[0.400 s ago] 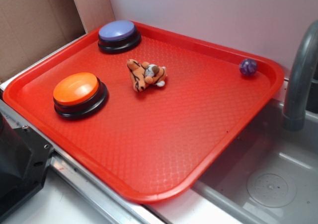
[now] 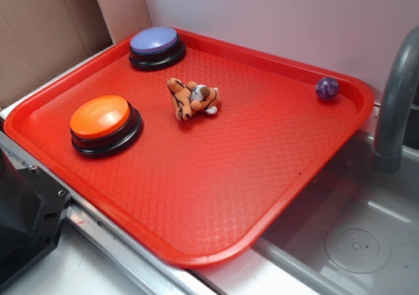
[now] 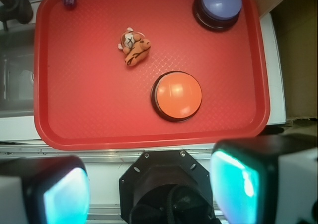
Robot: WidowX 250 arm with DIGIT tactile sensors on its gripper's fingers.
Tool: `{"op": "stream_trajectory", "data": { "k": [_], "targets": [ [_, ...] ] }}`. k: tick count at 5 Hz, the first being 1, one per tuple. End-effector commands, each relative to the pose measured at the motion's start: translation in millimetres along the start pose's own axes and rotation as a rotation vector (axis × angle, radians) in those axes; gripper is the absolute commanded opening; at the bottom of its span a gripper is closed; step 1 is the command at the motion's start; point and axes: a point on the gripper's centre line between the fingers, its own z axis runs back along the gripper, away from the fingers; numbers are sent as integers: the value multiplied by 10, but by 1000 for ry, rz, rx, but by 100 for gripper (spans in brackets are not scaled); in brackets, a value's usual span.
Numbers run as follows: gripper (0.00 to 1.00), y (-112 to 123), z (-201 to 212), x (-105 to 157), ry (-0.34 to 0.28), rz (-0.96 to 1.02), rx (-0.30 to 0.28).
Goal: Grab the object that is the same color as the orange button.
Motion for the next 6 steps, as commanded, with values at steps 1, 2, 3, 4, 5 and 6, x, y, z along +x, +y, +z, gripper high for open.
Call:
{"op": "stream_trajectory", "data": {
  "k": [1, 2, 3, 4, 5, 6],
  "targets": [
    [100, 100, -356, 404, 21, -62, -39],
    [100, 93, -500, 557, 30, -105, -41],
    [100, 68, -682, 700, 43, -116, -30],
    [100, 26, -829, 824, 25, -140, -37],
    [100, -13, -1102, 995, 15, -176, -19],
    [100, -62, -1392, 1142, 7, -244, -24]
  ]
}}
